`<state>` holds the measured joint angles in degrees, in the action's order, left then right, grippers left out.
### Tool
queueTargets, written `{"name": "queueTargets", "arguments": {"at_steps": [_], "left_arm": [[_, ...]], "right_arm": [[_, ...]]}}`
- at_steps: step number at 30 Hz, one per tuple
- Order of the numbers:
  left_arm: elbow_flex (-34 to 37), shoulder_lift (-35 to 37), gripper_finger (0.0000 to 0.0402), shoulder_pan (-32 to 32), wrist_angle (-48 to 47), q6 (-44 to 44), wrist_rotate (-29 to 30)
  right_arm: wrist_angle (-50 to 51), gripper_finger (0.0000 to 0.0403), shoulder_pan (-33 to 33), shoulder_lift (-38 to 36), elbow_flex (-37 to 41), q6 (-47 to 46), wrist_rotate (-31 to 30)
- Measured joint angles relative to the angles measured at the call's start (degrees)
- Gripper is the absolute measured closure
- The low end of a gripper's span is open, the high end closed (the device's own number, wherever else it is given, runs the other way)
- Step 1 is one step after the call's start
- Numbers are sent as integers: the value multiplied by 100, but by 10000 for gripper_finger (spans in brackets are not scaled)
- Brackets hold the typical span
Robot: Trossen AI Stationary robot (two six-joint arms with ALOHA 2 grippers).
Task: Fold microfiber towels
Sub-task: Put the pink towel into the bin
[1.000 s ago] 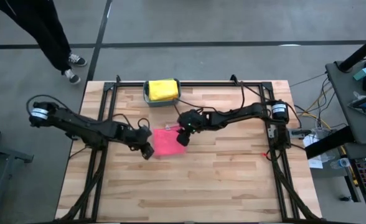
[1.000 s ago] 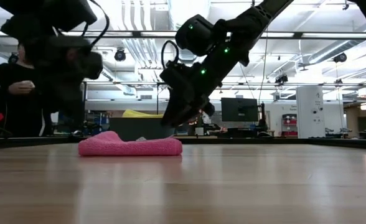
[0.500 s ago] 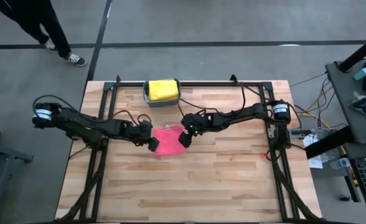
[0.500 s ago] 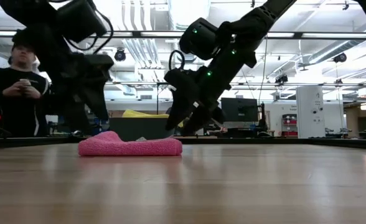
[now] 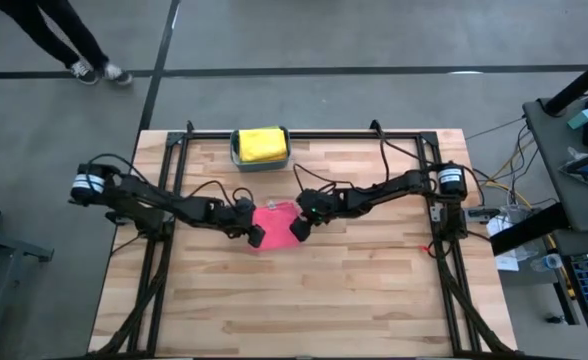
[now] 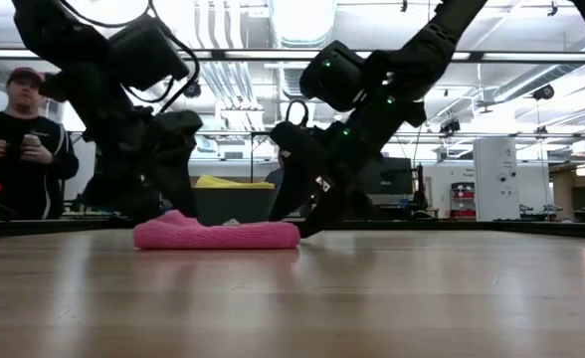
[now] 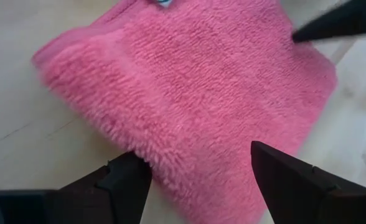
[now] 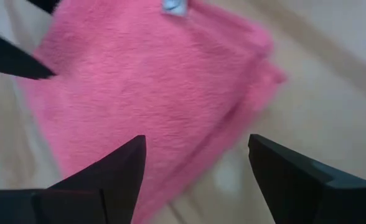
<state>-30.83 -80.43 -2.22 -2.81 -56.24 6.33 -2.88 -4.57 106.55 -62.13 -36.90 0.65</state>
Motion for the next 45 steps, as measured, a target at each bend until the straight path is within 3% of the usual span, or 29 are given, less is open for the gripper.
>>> {"name": "queueTargets", "arguments": {"at_steps": [16, 26, 35, 43, 45], "left_arm": [[28, -557, 151, -2, 876, 241, 110], [33, -557, 160, -4, 857, 412, 125], [46, -569, 259, -2, 820, 576, 348], [59, -575, 381, 0, 797, 724, 542], [59, -574, 395, 0, 812, 756, 611]], "right_arm": [[-975, 134, 143, 553, -222, -86, 111], [-942, 177, 145, 568, -306, 46, 154], [-970, 198, 145, 568, -303, 50, 114], [-990, 342, 145, 568, -303, 334, 91], [-990, 374, 145, 568, -303, 419, 91]]}}
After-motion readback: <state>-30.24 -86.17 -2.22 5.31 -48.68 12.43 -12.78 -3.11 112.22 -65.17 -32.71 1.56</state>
